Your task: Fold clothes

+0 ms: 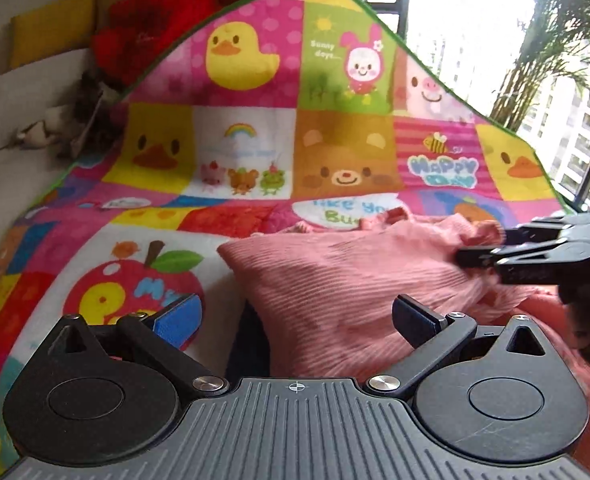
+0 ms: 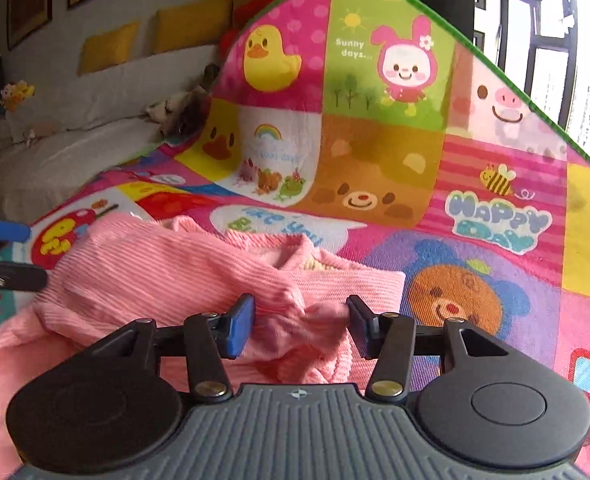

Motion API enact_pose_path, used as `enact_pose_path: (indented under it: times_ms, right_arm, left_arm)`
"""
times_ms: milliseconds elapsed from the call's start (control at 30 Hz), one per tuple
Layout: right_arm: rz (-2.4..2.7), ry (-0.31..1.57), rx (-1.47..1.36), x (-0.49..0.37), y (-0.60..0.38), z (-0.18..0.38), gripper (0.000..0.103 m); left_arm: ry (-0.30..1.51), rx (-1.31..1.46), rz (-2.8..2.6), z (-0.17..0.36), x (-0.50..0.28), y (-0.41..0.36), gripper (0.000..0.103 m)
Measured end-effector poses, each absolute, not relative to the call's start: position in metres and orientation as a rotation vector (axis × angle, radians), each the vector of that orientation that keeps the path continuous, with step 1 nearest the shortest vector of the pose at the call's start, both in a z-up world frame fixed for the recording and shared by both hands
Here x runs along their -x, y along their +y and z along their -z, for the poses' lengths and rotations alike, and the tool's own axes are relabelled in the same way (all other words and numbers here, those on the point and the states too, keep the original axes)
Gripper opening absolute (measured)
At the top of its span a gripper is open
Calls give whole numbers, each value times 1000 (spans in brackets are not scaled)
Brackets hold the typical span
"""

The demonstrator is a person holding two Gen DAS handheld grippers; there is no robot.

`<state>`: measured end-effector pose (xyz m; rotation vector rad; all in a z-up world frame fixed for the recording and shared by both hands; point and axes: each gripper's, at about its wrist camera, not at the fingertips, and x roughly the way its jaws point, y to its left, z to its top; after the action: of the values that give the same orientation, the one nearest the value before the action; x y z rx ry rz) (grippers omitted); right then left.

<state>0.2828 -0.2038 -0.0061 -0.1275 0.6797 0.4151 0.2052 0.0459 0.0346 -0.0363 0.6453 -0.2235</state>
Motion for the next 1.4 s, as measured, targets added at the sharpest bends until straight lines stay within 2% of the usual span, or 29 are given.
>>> enact_pose_path:
  times_ms: [167,500,733,833,1000,1167,1200,1233,1367,1400]
  right_arm:
    - [-403,682,156,-284,-202,24,51]
    - [-417,657,161,-282,-204,26,55]
    - [-421,663,148,-282,-207,25,58]
    - [-451,670,96,-274,-229,12,64]
    - [-404,664,14,-227,-296,-15,65]
    - [-332,767,-128,-173,-346,4,65]
    - [-336,783,-156,-164,-350,9,59]
    - [-344,792,-168,-156,-348,13,44]
    - [-503,785,-65,-126,-306,9,22]
    - [-558,778,-24,-118,-293,5,22]
  left_arm:
    - [614,52,319,-34,-214,28,103]
    - [749,140,277,18,-255,22,103]
    - [731,68,251,25,-251,15,103]
    - [737,89,253,22,-248,21,103]
    - [732,141,234,14,-235,33,103]
    - [730,166,247,9,-219,31,103]
    - [728,158,253,8,-218,29,103]
    - [726,150,256,7,-216,27,103]
    - [711,146,254,-1,-211,24,103]
    - [703,144,258,-4,-209,24,103]
